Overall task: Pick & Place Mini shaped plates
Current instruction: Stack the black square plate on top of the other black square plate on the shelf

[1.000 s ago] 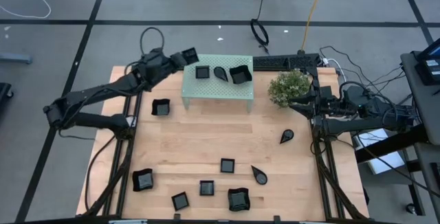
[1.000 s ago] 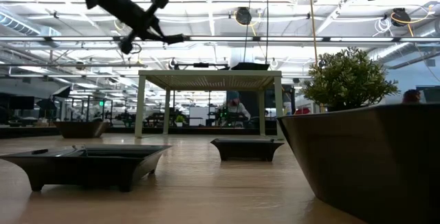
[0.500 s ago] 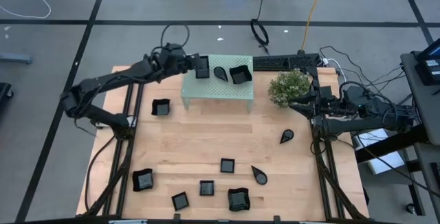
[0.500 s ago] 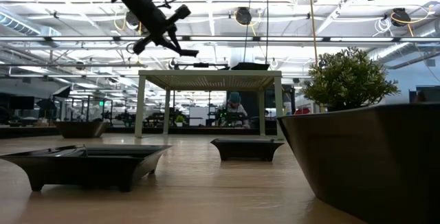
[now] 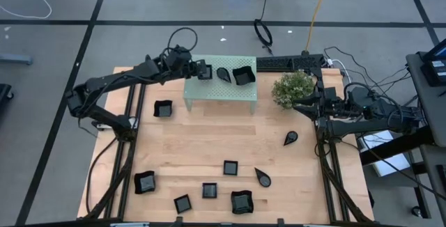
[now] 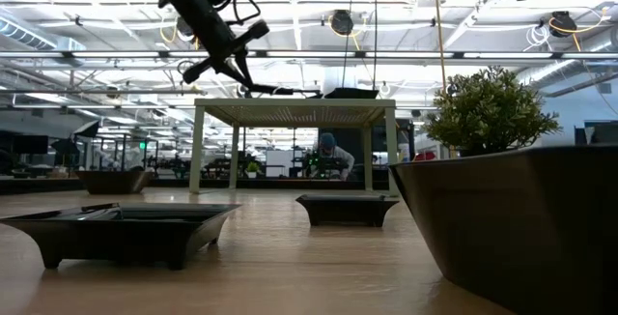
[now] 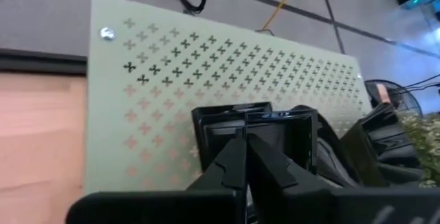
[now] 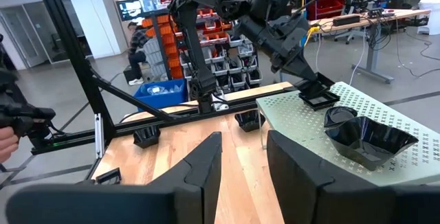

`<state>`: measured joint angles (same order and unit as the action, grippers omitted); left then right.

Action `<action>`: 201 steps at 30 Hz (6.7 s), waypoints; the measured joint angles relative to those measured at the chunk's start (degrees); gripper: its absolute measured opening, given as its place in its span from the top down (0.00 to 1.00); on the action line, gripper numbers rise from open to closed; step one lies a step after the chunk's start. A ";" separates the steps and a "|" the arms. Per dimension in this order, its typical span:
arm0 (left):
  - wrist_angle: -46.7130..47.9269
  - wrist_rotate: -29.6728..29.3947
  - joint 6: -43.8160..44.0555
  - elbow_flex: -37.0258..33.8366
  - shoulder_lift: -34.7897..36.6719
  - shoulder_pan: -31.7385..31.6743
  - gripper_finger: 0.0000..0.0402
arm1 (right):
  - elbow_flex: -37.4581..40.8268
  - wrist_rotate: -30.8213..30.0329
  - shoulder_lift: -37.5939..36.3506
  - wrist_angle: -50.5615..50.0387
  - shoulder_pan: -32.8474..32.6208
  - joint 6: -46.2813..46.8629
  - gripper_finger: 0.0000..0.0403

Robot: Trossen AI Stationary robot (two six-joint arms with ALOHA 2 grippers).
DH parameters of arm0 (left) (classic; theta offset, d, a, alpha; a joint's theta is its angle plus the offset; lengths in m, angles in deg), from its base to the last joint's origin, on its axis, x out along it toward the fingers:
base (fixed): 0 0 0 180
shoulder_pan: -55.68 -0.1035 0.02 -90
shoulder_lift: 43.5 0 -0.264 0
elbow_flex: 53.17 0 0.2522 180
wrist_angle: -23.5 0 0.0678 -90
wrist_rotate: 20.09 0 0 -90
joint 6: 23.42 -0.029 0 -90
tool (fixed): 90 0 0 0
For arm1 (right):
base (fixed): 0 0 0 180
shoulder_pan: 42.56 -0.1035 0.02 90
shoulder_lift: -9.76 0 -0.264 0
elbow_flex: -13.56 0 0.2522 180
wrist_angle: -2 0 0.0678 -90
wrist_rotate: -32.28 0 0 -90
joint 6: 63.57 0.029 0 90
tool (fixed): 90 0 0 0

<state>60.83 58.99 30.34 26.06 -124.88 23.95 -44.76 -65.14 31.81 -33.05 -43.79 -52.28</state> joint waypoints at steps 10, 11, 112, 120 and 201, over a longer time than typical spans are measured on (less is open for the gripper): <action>0.16 -0.04 0.46 0.00 -0.77 -0.28 0.98 | -0.02 0.02 0.00 0.01 0.00 -0.02 0.74; 0.23 -0.04 0.58 0.00 -0.90 -0.30 0.99 | 0.00 0.00 0.00 -0.01 0.00 -0.02 0.74; -7.48 -2.09 -12.63 -0.02 -28.47 65.64 0.71 | -0.02 0.01 0.00 -0.01 0.00 -0.02 0.74; -8.28 -2.78 -16.23 -0.06 -29.04 64.46 0.71 | -0.02 0.00 0.02 -0.16 0.00 0.00 0.74; 0.10 0.12 -31.59 0.42 -2.36 37.95 0.98 | -0.02 0.01 0.07 -0.25 0.00 -0.01 0.74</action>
<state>60.93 59.11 -1.26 26.48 -127.24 61.90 -44.78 -65.13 31.87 -33.30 -43.79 -52.29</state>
